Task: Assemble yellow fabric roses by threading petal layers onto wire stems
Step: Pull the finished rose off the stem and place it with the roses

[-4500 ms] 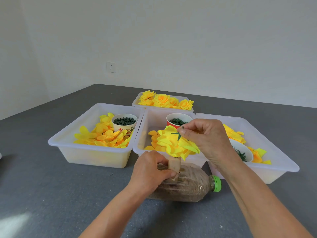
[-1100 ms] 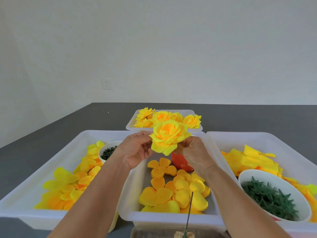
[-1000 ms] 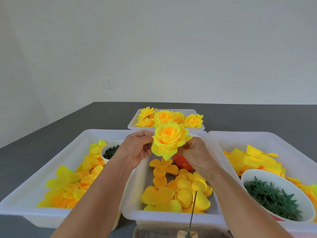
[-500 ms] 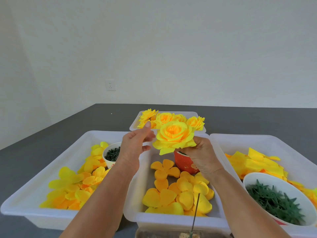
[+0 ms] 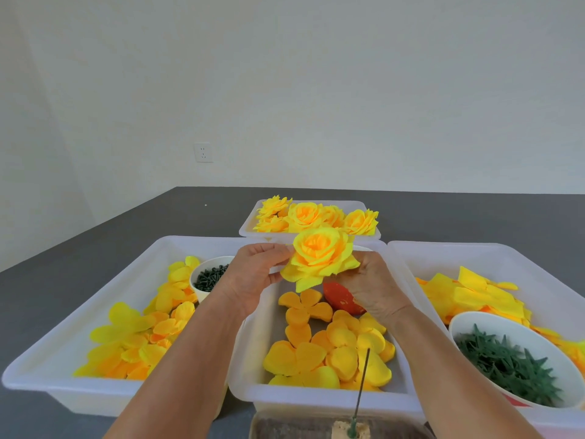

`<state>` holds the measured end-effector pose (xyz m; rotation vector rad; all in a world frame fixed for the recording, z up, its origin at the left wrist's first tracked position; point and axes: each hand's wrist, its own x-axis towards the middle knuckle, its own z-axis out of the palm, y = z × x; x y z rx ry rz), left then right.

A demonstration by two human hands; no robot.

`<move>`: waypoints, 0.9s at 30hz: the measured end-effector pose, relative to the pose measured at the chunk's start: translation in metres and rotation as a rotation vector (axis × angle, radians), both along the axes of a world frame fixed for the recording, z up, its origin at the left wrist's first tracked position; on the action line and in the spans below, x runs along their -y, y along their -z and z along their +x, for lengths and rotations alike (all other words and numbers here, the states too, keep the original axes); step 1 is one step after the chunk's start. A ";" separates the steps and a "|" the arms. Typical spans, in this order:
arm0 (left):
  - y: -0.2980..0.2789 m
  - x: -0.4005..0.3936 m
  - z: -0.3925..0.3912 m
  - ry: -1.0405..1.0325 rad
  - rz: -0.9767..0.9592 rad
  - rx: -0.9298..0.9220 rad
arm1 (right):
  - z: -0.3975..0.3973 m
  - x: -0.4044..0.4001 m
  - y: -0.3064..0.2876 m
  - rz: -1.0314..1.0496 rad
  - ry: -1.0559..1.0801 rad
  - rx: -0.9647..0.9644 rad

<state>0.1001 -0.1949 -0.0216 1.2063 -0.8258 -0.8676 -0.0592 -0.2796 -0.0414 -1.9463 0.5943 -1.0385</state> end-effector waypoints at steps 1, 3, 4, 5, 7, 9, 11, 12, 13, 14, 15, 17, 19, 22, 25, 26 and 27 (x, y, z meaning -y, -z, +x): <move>0.000 0.000 0.001 -0.006 0.011 -0.013 | 0.000 -0.001 0.000 0.001 -0.009 -0.011; 0.000 0.000 0.000 -0.025 0.000 0.004 | 0.001 0.000 0.001 0.000 0.018 -0.021; 0.000 -0.001 -0.001 -0.070 -0.023 0.082 | 0.000 0.002 0.001 -0.009 0.049 -0.022; 0.000 -0.001 -0.003 -0.141 -0.048 0.212 | 0.000 0.003 0.002 -0.020 0.073 -0.018; 0.000 -0.002 -0.006 -0.236 -0.096 0.475 | 0.000 0.005 0.002 -0.036 0.094 -0.011; 0.001 -0.001 -0.009 -0.225 -0.109 0.541 | 0.000 0.004 0.002 -0.013 0.091 -0.012; 0.002 0.000 -0.009 -0.184 -0.078 0.482 | 0.000 0.003 0.002 0.034 0.077 -0.018; 0.001 0.000 -0.009 -0.163 -0.056 0.434 | 0.000 0.003 0.002 0.047 0.073 -0.025; 0.001 0.000 -0.009 -0.139 -0.037 0.377 | 0.000 0.003 0.002 0.053 0.071 -0.030; 0.001 0.000 -0.008 -0.110 -0.022 0.310 | 0.000 0.003 0.002 0.052 0.071 -0.029; 0.000 -0.001 -0.007 -0.078 -0.005 0.232 | 0.000 0.002 0.002 0.048 0.072 -0.027; -0.002 -0.004 -0.006 -0.014 0.032 0.069 | 0.000 0.002 0.001 0.012 0.078 -0.028; -0.003 -0.005 -0.005 0.020 0.044 0.017 | 0.000 0.004 0.002 -0.042 0.103 -0.038; -0.001 -0.004 -0.007 -0.054 0.035 0.272 | -0.001 0.006 0.004 -0.091 0.117 -0.052; 0.000 -0.003 -0.010 -0.127 0.008 0.434 | 0.000 0.003 0.004 -0.088 0.083 -0.056; 0.000 -0.003 -0.009 -0.146 0.006 0.375 | 0.000 0.003 0.003 -0.082 0.079 -0.036; -0.002 -0.002 -0.008 -0.155 0.010 0.267 | 0.000 0.003 0.002 -0.073 0.076 -0.010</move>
